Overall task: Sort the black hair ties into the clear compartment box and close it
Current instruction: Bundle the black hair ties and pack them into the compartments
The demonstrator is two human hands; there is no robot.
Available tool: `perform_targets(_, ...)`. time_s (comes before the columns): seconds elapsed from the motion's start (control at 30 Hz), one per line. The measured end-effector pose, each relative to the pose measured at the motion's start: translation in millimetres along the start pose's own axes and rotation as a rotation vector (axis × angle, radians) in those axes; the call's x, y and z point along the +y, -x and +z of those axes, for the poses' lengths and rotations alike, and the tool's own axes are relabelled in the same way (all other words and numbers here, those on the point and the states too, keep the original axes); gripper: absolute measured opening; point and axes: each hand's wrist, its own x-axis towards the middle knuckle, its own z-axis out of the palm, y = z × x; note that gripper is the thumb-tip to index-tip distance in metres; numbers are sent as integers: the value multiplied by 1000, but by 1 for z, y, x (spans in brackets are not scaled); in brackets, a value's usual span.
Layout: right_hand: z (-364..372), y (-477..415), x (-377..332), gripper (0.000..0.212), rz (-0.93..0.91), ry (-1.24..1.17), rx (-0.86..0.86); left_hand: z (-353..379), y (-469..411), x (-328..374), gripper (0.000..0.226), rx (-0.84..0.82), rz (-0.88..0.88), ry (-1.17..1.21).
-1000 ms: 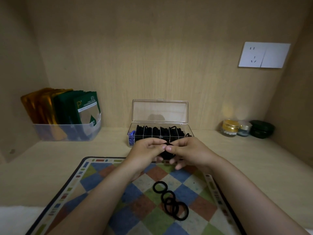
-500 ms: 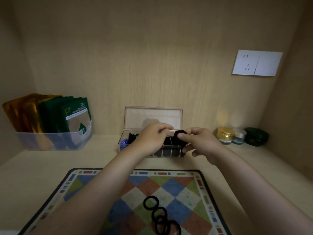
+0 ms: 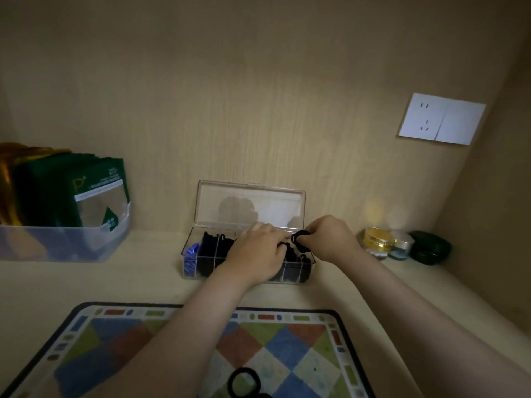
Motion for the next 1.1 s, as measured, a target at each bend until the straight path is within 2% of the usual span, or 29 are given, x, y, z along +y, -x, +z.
perform_targets(0.23, 8, -9, -9, 22, -55, 401, -67, -2, -1, 0, 48, -105, 18, -33)
perform_targets(0.37, 4, -9, -3, 27, -135, 270, -271, -3, -2, 2, 47, -142, 11, -39)
perform_targets(0.43, 0, -6, -1, 28, -175, 209, -305, -4, -1, 3, 47, -154, 6, -31)
perform_targets(0.5, 0, -2, 2, 22, -200, 181, -269, -6, 0, 5, 47, -160, 2, -20)
perform_targets(0.57, 0, 1, 6, 13, -173, 114, -131, -7, 0, 5, 46, -157, -5, -20)
perform_targets(0.63, 1, 4, 9, 14, -131, 74, 16, -6, 0, 5, 47, -151, -8, -17)
perform_targets(0.7, 4, 6, 11, 11, -130, 120, 72, -4, -1, 4, 48, -140, -4, -25)
perform_targets(0.97, 11, 4, 20, 36, -240, 245, -163, -5, 0, 4, 43, -156, 12, -16)
perform_targets(1.1, 4, 16, 16, 35, -282, 150, -21, -7, 0, 5, 46, -171, 1, -3)
